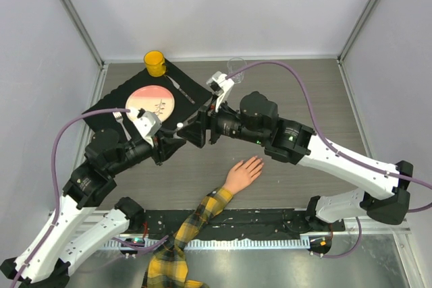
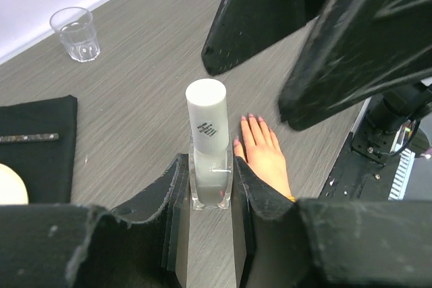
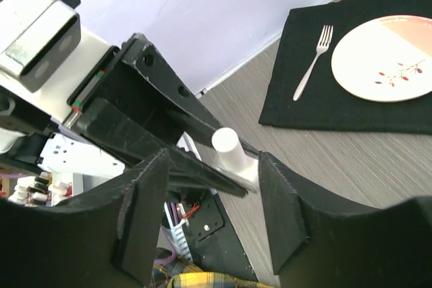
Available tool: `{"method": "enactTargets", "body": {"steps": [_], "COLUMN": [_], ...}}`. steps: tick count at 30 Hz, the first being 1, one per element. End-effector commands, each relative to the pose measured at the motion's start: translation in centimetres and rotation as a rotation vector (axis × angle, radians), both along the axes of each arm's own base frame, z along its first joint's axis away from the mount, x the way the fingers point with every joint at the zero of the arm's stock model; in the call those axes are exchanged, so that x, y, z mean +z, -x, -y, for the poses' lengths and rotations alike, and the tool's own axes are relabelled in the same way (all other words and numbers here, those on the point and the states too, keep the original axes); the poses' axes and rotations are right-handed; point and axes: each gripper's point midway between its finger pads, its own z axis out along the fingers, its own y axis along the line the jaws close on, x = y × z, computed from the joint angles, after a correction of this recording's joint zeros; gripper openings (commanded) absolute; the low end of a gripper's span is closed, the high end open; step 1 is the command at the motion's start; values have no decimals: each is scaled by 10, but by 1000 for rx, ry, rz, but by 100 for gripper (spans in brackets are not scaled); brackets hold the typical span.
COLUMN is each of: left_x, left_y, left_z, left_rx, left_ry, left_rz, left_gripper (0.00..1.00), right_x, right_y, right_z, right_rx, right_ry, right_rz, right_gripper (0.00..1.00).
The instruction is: Paint the nails
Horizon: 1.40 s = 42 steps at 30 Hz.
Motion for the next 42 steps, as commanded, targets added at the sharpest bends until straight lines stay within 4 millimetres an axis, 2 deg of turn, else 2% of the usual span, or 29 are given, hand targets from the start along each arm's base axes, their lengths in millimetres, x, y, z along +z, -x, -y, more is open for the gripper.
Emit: {"method": "enactTargets", "body": {"steps": [1, 6, 9, 12, 13, 14, 15, 16, 17, 18, 19, 20, 21, 22, 23, 24, 25, 26, 27, 28, 29, 30, 31, 33, 34, 38, 41, 42], "left_x": [19, 22, 21, 22, 26, 28, 29, 31, 35, 36, 42, 42, 41, 58, 55, 62, 76, 77, 68, 73, 70, 59, 66, 62, 67, 62, 58, 57], "left_y": [-4, -3, -2, 0, 1, 6, 9, 15, 25, 32, 40, 49, 88, 111, 133, 152, 156, 155, 146, 141, 138, 129, 127, 124, 117, 96, 77, 72], "left_z": [2, 2, 4, 6, 8, 11, 14, 19, 25, 28, 31, 34, 39, 40, 38, 32, 30, 30, 35, 36, 37, 39, 37, 35, 35, 34, 31, 30], "left_rx": [20, 18, 10, -1, -7, -36, -59, -101, -170, -208, -257, -315, -536, -680, -830, -916, -961, -961, -913, -891, -865, -798, -784, -743, -700, -568, -450, -417], "left_ry": [73, 96, 108, 127, 141, 160, 171, 182, 188, 203, 219, 228, 233, 276, 288, 329, 360, 354, 337, 311, 288, 265, 254, 238, 234, 205, 188, 186], "left_rz": [36, 30, 23, 8, 6, -11, -24, -27, -34, -60, -49, -52, -94, -42, -63, -207, -56, -59, -157, -67, -47, -109, -21, -42, 0, 13, 23, 23], "left_gripper": [0, 0, 0, 0, 0, 0, 0, 0, 0, 0, 0, 0, 0, 0, 0, 0, 0, 0, 0, 0, 0, 0, 0, 0, 0, 0, 0, 0], "right_x": [15, 12, 9, 4, 4, 2, 3, 4, 3, 4, 3, 7, 9, 12, 20, 21, 21, 22, 17, 17, 15, 16, 15, 14, 14, 6, 2, 0], "right_y": [-12, -13, -13, -9, 0, 4, 6, 10, 18, 16, 22, 45, 47, 62, 93, 101, 105, 107, 107, 106, 105, 102, 100, 94, 92, 78, 67, 64], "right_z": [-9, -11, -13, -17, -19, -19, -17, -15, -11, -6, -4, 1, 11, 20, 34, 40, 42, 42, 39, 39, 38, 38, 37, 35, 35, 31, 28, 27], "right_rx": [-70, -78, -73, -41, 17, 37, 52, 69, 108, 117, 168, 334, 421, 524, 738, 793, 822, 843, 853, 845, 838, 812, 802, 756, 745, 658, 581, 564], "right_ry": [-8, 6, 15, 26, 24, 27, 27, 27, 20, 15, 8, -38, -73, -123, -224, -255, -273, -275, -266, -267, -266, -268, -261, -230, -222, -157, -119, -109], "right_rz": [39, 52, 53, 58, 64, 67, 86, 94, 105, 112, 116, 125, 127, 74, 157, 145, 140, 120, 100, 100, 111, 119, 129, 132, 133, 118, 122, 129], "right_gripper": [56, 50, 43, 40, 38, 32, 19, 13, 6, 1, 1, 1, 1, 1, 1, 1, 1, 1, 1, 1, 1, 1, 1, 1, 1, 1, 8, 18]}}
